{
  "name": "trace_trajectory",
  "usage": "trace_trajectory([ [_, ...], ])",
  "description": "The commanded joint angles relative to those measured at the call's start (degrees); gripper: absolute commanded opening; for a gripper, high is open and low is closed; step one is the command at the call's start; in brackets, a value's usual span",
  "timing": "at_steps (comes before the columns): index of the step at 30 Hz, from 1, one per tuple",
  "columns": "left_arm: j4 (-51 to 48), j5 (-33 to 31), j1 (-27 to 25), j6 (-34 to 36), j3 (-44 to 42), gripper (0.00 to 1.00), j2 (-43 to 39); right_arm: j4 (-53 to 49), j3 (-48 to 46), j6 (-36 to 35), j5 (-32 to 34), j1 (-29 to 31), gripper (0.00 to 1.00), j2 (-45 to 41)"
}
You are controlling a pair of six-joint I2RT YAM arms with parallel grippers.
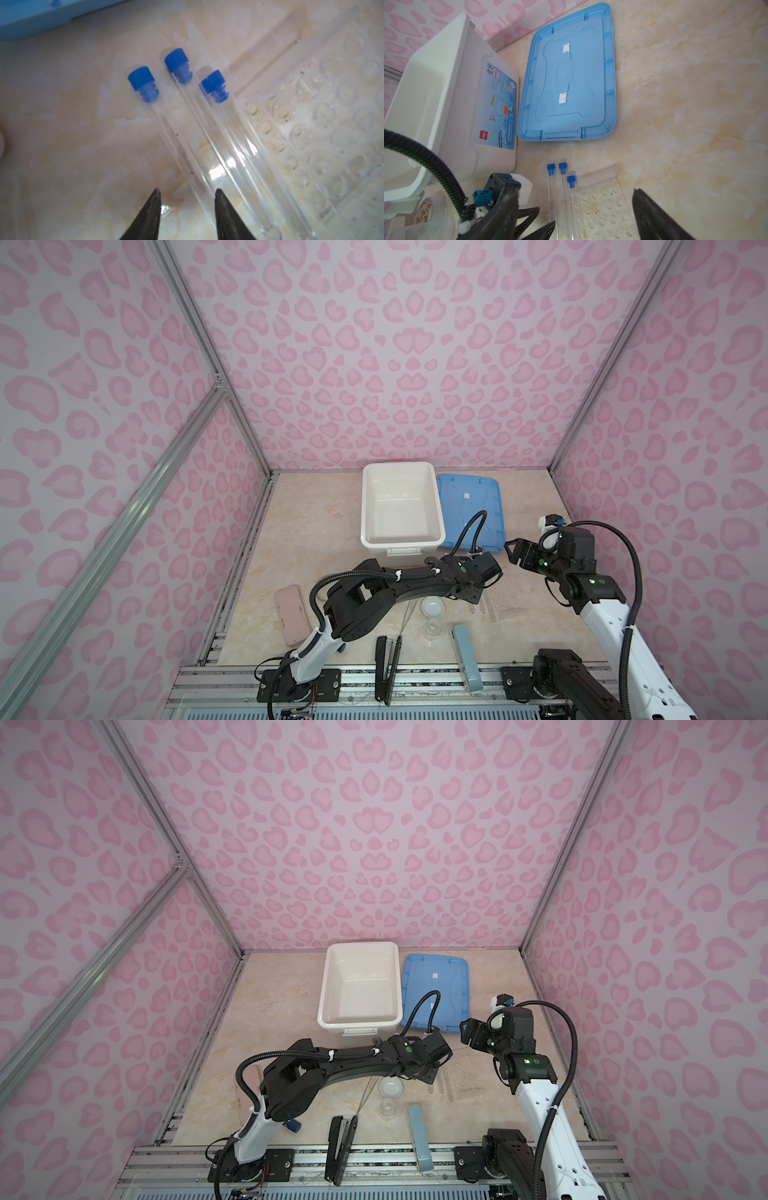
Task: Organize the chemistry lab equipment
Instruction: 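Lower the left gripper and close it on one blue-capped test tube, then lift the tube with the left gripper while the right gripper grasps its blue cap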
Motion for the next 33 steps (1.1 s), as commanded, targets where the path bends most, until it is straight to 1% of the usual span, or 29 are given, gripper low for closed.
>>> trace_trajectory([
  [1, -3.09, -0.95, 0.31, 0.15, 1.73, 0.40, 1.47, 0.89, -0.50, 0.61, -0.24, 0.04, 0.87, -0.03],
  [4, -4.48, -1.61, 0.36, 0.15, 2.21, 0.38, 1.67, 0.84, -0.63, 0.73, -0.43, 0.04, 0.86, -0.01],
  [7, -8.48, -2.42, 0.67, 0.28, 3.37, 0.37, 2.13, 0.34, -0.59, 0.47, -0.30, 0.00, 0.86, -0.49],
  [8, -8.74, -2.25, 0.72, 0.32, 3.06, 0.34, 1.97, 0.32, -0.59, 0.49, -0.12, 0.04, 0.86, -0.63],
  [10, -8.75, -1.36, 0.71, 0.50, 1.94, 0.33, 1.16, 0.59, -0.69, 0.48, 0.02, 0.04, 0.86, -0.93],
  [11, -8.71, -0.69, 0.74, 0.50, 1.57, 0.30, 0.96, 0.65, -0.68, 0.48, 0.02, 0.04, 0.86, -0.99],
  [14, -8.22, 2.51, 0.80, 0.59, 1.28, 0.30, 0.93, 0.73, -0.82, 0.60, -0.32, 0.04, 0.86, -0.91],
  [19, -8.62, 2.97, 1.06, 0.24, 1.80, 0.29, 1.78, 1.02, -0.96, 0.82, -0.42, 0.04, 0.86, -0.99],
  [24, -8.17, 3.50, 1.41, 0.24, 1.75, 0.14, 2.04, 1.42, -1.29, 1.23, -1.20, 0.01, 0.86, -1.00],
  [30, -7.76, 2.53, 2.05, -0.02, 1.30, 0.14, 1.34, 1.98, -1.47, 1.14, -1.48, 0.02, 0.86, -0.65],
  [33, -5.43, 1.60, 2.12, 0.46, -0.10, 0.14, -0.54, 2.34, -1.29, 1.33, -2.72, 0.04, 0.85, 0.01],
])
